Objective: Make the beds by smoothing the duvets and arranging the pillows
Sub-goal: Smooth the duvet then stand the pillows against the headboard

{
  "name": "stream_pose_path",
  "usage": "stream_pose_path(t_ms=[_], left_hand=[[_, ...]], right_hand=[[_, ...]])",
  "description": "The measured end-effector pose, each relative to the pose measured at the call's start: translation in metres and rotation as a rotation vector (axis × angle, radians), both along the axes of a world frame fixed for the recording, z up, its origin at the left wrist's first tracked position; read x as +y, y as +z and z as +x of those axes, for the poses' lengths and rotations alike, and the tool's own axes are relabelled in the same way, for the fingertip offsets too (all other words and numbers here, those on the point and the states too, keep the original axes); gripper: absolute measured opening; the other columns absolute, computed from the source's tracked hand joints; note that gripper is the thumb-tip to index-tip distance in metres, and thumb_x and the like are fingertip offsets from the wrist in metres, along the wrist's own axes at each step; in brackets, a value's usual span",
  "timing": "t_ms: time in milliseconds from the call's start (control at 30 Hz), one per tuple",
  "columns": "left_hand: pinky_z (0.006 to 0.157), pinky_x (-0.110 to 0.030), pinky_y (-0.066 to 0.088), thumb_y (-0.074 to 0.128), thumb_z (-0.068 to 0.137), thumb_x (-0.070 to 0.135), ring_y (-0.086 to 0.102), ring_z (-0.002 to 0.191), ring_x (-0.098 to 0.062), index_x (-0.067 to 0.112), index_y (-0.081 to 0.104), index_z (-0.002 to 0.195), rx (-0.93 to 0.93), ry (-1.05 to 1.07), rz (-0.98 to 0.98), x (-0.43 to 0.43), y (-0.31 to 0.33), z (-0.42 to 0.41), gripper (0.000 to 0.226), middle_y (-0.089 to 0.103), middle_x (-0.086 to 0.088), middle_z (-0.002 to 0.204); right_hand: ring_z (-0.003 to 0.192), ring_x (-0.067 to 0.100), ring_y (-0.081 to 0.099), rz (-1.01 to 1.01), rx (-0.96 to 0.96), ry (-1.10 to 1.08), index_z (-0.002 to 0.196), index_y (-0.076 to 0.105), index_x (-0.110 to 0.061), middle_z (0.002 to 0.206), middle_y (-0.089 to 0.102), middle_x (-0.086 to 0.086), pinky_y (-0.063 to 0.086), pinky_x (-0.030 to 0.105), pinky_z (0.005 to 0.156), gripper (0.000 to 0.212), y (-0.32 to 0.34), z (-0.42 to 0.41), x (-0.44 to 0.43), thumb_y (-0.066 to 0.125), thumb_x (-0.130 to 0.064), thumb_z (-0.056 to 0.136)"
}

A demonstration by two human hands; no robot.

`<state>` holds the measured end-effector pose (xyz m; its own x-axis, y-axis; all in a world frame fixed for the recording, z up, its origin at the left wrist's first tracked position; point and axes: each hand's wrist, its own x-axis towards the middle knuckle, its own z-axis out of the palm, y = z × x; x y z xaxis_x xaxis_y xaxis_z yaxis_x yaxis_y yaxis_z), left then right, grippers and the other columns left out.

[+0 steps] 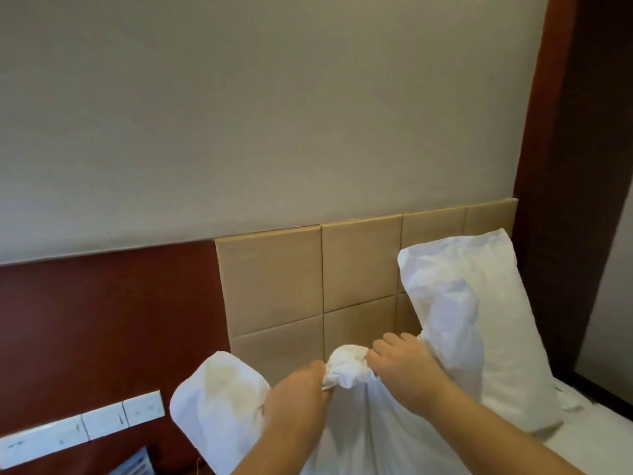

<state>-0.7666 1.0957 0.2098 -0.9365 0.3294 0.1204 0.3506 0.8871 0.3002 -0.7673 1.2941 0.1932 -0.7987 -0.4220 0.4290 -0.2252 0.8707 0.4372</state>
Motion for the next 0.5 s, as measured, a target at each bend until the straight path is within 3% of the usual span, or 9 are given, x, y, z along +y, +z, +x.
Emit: stream_pose_path(t_ms=[100, 233, 433, 500], left_hand=[[0.075, -0.029, 0.040, 0.039, 0.099, 0.041, 0.060, 0.106, -0.024, 0.023, 0.052, 0.111, 0.029, 0.019, -0.010, 0.010, -0.004, -0.038, 0.026, 0.062, -0.001, 0.115], [0.074, -0.031, 0.042, 0.041, 0.098, 0.035, 0.061, 0.104, -0.027, 0.022, 0.053, 0.109, 0.072, -0.027, -0.069, 0.029, 0.000, -0.085, 0.021, 0.062, -0.001, 0.115], [0.079, -0.032, 0.043, 0.044, 0.097, 0.033, 0.061, 0.105, -0.025, 0.020, 0.056, 0.112, 0.073, -0.129, -0.087, 0.058, 0.013, -0.169, 0.024, 0.062, -0.002, 0.116], [0.074, -0.032, 0.041, 0.043, 0.096, 0.034, 0.061, 0.100, -0.025, 0.020, 0.055, 0.107, 0.095, -0.124, -0.046, 0.065, 0.017, -0.204, 0.021, 0.063, -0.002, 0.111]], right_hand=[[0.051, 0.014, 0.056, -0.075, -0.007, -0.020, 0.058, 0.067, -0.023, 0.058, 0.060, -0.004, 0.044, 0.026, 0.044, 0.032, 0.004, -0.029, 0.009, 0.093, -0.024, 0.039], [0.049, 0.017, 0.053, -0.097, 0.002, -0.071, 0.051, 0.059, -0.020, 0.055, 0.053, -0.002, 0.030, 0.026, 0.044, 0.038, 0.016, -0.063, 0.021, 0.089, -0.011, 0.030], [0.051, 0.021, 0.051, -0.044, 0.037, -0.138, 0.052, 0.054, -0.017, 0.057, 0.051, 0.001, 0.033, 0.028, 0.043, 0.034, 0.022, -0.134, 0.048, 0.080, -0.002, 0.035], [0.053, 0.023, 0.050, -0.088, 0.052, -0.171, 0.055, 0.054, -0.015, 0.061, 0.051, 0.003, 0.035, 0.031, 0.043, 0.034, 0.025, -0.169, 0.052, 0.080, 0.001, 0.041]])
